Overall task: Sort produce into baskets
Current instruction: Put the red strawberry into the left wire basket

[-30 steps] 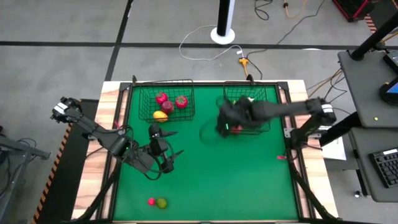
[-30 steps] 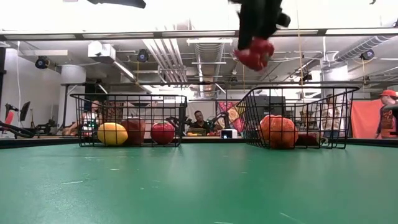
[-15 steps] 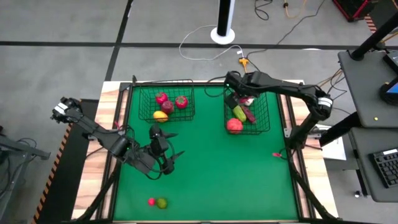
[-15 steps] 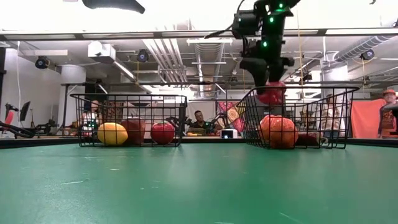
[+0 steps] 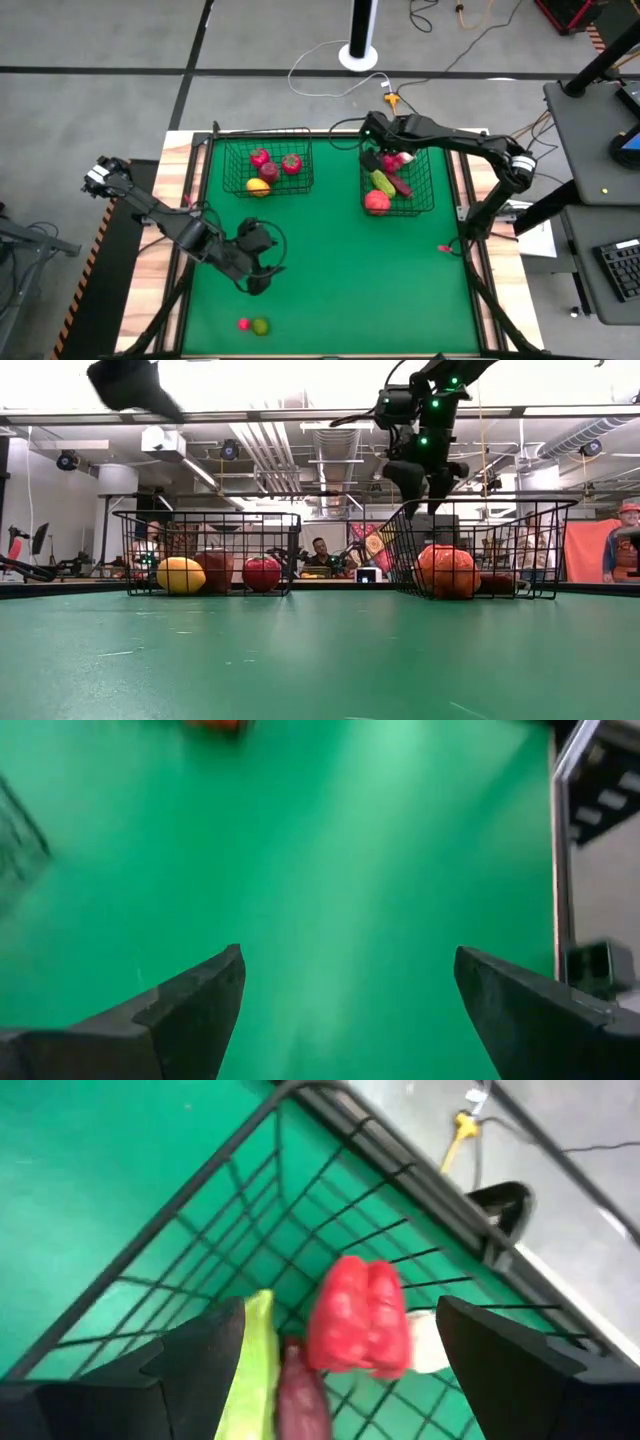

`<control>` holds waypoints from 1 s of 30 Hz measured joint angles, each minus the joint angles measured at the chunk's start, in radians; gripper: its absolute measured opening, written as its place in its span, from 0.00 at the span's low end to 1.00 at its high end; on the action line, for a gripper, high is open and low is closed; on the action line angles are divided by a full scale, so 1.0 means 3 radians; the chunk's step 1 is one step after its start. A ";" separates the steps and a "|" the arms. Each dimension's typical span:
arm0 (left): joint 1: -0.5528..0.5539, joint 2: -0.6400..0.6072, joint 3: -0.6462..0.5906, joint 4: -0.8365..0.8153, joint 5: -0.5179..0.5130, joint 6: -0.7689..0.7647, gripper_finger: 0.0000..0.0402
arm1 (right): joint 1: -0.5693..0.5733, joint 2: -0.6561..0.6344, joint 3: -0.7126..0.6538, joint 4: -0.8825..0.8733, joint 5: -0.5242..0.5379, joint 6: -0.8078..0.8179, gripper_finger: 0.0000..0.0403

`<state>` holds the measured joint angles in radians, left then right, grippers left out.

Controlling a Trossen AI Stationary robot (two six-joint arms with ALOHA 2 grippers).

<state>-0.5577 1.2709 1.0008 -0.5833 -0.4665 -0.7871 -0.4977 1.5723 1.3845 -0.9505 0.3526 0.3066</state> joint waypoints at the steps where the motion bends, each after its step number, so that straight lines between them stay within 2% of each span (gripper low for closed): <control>1: -0.0005 0.0001 0.0000 -0.0102 0.0099 -0.0126 0.85 | 0.0018 0.0000 0.0000 -0.0002 -0.0060 0.0017 0.80; 6: -0.0128 0.0001 -0.0003 -0.0410 0.0490 -0.0682 0.85 | 0.0252 -0.0003 -0.0013 0.0023 -0.0325 0.0078 0.78; 10: -0.0312 0.0044 -0.0004 -0.0402 0.0574 -0.1093 0.85 | 0.0561 -0.0007 -0.0016 0.0108 -0.0328 0.0079 0.76; 16: -0.0698 0.0241 0.0001 -0.0378 0.1040 -0.1677 0.85 | 0.0923 -0.0068 -0.0012 0.0176 -0.0307 0.0087 0.75; 25: -0.1476 0.0770 0.0009 -0.0361 0.1102 -0.1857 0.85 | 0.1227 -0.0090 -0.0010 0.0248 -0.0302 0.0128 0.76; 30: -0.1659 0.1101 0.0009 -0.0358 0.1097 -0.1981 0.85 | 0.1313 -0.0090 -0.0010 0.0247 -0.0301 0.0221 0.74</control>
<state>-1.0555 1.6012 1.0035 -0.6906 -0.1374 -1.3814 -0.1039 1.5452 1.3815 -0.8764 0.2623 0.3728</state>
